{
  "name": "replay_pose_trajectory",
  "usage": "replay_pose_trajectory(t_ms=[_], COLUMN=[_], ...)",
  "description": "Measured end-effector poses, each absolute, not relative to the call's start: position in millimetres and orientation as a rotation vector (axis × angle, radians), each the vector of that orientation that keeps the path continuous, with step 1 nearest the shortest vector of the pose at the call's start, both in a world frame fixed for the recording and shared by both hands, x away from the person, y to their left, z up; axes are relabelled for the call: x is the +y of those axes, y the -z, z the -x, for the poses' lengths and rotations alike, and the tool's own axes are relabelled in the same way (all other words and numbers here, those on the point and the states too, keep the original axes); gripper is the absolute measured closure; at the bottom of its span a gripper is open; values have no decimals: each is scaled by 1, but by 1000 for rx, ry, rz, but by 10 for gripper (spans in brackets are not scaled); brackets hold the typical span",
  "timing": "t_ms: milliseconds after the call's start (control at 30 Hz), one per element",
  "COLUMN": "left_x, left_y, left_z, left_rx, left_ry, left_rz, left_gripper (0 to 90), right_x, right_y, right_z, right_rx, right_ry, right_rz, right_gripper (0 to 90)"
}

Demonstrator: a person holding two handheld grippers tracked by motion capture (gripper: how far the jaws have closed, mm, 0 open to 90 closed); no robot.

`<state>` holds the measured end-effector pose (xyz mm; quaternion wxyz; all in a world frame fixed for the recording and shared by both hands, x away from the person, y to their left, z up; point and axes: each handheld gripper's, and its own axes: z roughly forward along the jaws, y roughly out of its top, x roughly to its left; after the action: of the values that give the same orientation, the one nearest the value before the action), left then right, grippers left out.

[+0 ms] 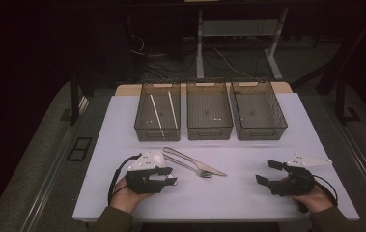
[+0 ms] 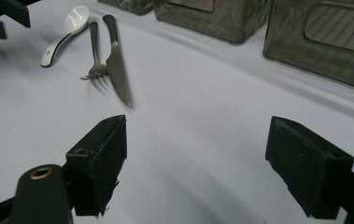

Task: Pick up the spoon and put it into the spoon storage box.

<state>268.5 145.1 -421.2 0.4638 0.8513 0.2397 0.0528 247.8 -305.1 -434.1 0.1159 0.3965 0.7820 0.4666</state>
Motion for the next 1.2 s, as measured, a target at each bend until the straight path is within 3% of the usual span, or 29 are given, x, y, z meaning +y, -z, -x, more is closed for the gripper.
replay_pose_trajectory(t_ms=[100,233,833,1200], left_x=[137,127,113,130], left_y=[424,428,444,441], left_z=[-274,-278,-285,-279], left_rx=[599,612,652,686], left_ry=[-133,-153,-204,-178], left_rz=[-2122,-2176,-2316,-2343], left_gripper=[776,888,890,890], right_x=[-307,-307,-304,-304], right_y=[434,435,437,436], right_z=[-246,-247,-247,-246], right_rx=[2290,2288,2306,2305], right_ry=[-1359,-1359,-1325,-1324], right_rz=[-1159,-1159,-1141,-1133], right_gripper=[208,208,208,208])
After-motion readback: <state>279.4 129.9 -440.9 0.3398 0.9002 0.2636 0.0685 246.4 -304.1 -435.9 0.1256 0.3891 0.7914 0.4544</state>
